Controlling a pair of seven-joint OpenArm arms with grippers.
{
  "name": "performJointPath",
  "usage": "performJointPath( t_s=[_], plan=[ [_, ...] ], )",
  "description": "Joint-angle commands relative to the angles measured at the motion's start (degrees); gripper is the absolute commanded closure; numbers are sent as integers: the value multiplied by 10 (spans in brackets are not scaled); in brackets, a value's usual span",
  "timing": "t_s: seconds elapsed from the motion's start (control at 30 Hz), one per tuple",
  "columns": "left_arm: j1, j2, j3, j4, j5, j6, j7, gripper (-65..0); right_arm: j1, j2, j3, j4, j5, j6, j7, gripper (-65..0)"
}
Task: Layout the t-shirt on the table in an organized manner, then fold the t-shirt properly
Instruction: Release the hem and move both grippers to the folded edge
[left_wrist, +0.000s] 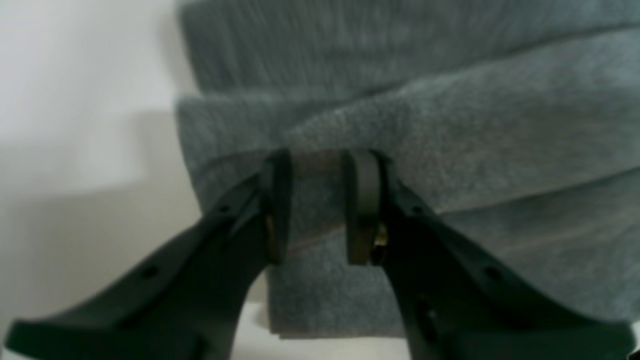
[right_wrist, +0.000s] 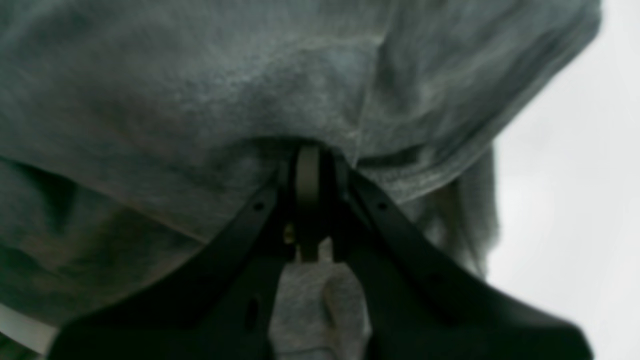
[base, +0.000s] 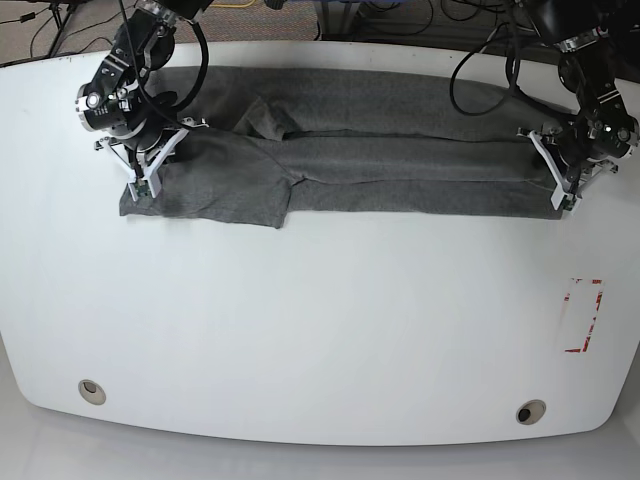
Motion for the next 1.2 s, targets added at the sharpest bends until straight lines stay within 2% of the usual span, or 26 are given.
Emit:
performJointPath(
  t_s=[0.0, 0.23, 0.57, 0.7, 0.87, 1.17],
  plan=[
    [-8, -13, -1, -19, -1, 1, -8, -129, 4, 29, 0, -43, 2, -1, 46, -27],
    [-41, -13, 35, -61, -1, 1, -40, -132, 25, 82, 1, -147, -5, -1, 119, -27],
    [-107, -11, 76, -134, -1, 1, -41, -132, 96, 153, 2, -257, -6, -1, 161, -27],
    [-140, 5, 78, -164, -1, 1, -42, -132, 132, 180, 2, -290, -6, -1, 168, -27],
    [-157, 9, 79, -176, -1, 1, -42, -133, 157, 196, 2, -295, -6, -1, 174, -27],
    [-169, 11, 76, -156, -2, 1, -22, -135, 186, 202, 2, -268, -4, -1, 173, -30]
  ],
)
